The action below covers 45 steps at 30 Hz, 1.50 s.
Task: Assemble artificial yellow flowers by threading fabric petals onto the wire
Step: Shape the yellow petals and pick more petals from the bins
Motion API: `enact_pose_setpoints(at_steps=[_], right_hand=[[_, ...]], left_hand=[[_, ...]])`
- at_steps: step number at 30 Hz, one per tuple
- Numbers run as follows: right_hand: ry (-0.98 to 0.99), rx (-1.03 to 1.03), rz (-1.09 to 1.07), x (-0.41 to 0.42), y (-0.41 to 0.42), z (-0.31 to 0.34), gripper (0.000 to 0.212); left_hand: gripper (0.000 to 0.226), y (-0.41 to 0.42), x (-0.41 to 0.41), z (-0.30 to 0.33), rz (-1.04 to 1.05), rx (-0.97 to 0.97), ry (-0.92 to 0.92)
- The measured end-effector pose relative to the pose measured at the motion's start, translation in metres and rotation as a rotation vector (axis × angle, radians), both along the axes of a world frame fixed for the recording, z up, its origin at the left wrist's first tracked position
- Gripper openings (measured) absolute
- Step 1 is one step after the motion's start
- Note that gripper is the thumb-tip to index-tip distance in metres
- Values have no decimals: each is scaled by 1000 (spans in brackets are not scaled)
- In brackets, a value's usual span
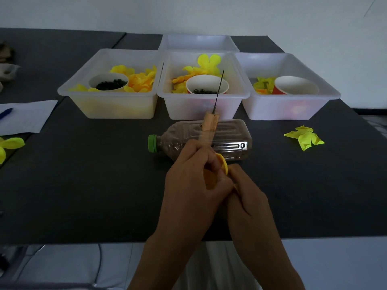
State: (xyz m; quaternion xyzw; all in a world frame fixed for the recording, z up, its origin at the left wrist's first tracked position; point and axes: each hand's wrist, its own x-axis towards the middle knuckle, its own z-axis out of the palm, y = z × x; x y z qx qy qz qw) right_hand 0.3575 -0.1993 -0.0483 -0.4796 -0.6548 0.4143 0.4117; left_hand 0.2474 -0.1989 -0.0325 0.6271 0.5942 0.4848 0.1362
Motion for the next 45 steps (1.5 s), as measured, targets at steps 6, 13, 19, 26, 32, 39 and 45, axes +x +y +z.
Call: enact_pose_setpoints(at_steps=[6, 13, 19, 26, 32, 39, 45], right_hand=[[107, -91, 71, -1, -1, -1, 22], [59, -10, 79, 17, 7, 4, 36], [37, -96, 61, 23, 7, 5, 29], [-29, -114, -63, 21, 7, -4, 25], [-14, -108, -32, 19, 10, -2, 25], [-271, -4, -148, 10, 9, -9, 16], [-319, 39, -178, 0, 5, -15, 20]], left_hand=[[10, 1, -2, -2, 117, 18, -10], [12, 2, -7, -1, -101, -13, 183], [16, -1, -7, -7, -155, -30, 171], [7, -7, -4, -9, -155, -70, 133], [14, -9, -2, -11, -93, -11, 201], [37, -15, 3, -7, 36, -225, 238], [21, -19, 5, 4, 154, -401, 313]])
